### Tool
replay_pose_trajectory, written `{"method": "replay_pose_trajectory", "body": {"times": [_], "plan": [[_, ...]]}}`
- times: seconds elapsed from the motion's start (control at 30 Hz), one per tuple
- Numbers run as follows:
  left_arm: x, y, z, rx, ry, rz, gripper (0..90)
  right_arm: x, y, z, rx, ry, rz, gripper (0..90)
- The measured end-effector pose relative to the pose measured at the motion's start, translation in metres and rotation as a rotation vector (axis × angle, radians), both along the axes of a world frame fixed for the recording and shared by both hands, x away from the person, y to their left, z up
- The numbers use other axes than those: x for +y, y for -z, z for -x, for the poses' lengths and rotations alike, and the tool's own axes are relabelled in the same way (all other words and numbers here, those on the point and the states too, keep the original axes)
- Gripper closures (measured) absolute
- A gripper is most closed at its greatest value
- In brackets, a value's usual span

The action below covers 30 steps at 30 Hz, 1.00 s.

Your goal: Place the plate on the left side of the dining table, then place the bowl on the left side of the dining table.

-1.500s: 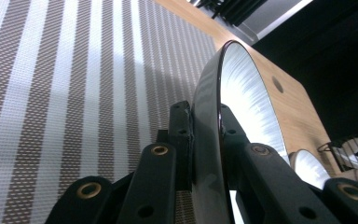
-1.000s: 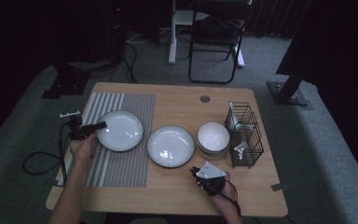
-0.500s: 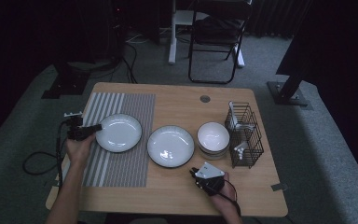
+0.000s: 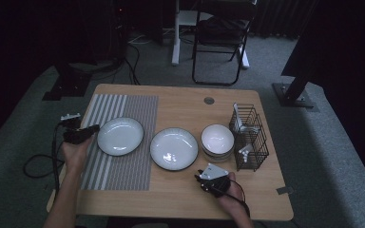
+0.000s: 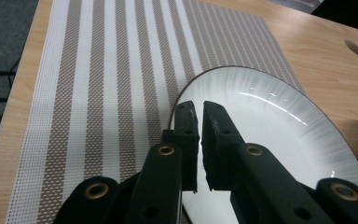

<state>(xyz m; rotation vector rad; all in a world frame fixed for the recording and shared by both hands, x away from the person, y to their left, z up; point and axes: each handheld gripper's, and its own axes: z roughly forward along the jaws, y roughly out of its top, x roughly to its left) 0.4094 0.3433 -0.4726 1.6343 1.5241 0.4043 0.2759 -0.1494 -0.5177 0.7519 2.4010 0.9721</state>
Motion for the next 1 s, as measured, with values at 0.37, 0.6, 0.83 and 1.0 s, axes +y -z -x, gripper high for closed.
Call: {"method": "replay_pose_trajectory", "body": {"times": [0.37, 0.6, 0.83, 1.0], "plan": [[-0.018, -0.011, 0.008, -0.045, 0.082, -0.029, 77.8, -0.007, 0.007, -0.002, 0.047, 0.021, -0.079, 62.7], [-0.028, -0.015, 0.010, -0.065, 0.124, -0.036, 74.8, -0.008, 0.007, -0.004, 0.061, 0.016, -0.092, 59.8], [-0.049, -0.026, 0.013, -0.106, 0.197, -0.053, 71.8, -0.009, 0.008, -0.004, 0.068, 0.017, -0.096, 56.5], [-0.069, -0.037, 0.015, -0.142, 0.255, -0.064, 70.0, -0.009, 0.008, -0.003, 0.066, 0.015, -0.095, 55.1]]}}
